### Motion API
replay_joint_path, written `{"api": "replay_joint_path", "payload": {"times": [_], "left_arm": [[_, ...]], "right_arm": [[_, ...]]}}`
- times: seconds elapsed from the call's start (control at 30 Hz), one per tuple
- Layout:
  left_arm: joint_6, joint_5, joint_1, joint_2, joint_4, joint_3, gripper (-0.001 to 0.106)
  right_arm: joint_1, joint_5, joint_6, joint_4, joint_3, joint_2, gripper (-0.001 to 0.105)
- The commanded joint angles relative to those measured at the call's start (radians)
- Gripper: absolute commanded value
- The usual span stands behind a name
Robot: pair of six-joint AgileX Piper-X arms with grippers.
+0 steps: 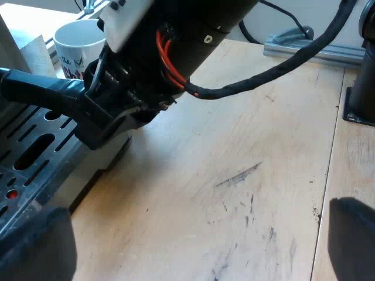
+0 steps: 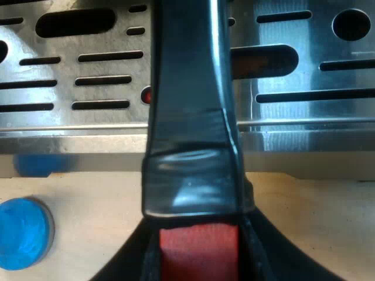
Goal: Grind coffee beans and then tamp
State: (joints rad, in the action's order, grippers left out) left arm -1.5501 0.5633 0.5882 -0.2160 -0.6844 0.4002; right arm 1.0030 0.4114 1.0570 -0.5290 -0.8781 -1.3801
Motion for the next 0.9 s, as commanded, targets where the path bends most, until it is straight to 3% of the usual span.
{"api": "replay_joint_path", "payload": {"times": [0.03,0.13,0.7,0.9], "left_arm": [[0.007,0.009,0.002,0.006,0.007,0.012,0.088],[0.007,0.009,0.002,0.006,0.007,0.012,0.088],[0.007,0.009,0.002,0.006,0.007,0.012,0.088],[0.007,0.009,0.002,0.006,0.007,0.012,0.088]], "right_arm": [[0.004,-0.036,0.024,-0.002,-0.002,0.005,0.009],[0.015,-0.043,0.024,-0.018,-0.002,0.005,0.000],[0.046,-0.040,0.021,-0.036,-0.002,0.007,0.000],[0.098,0.050,0.018,-0.036,-0.002,0.013,0.000]]}}
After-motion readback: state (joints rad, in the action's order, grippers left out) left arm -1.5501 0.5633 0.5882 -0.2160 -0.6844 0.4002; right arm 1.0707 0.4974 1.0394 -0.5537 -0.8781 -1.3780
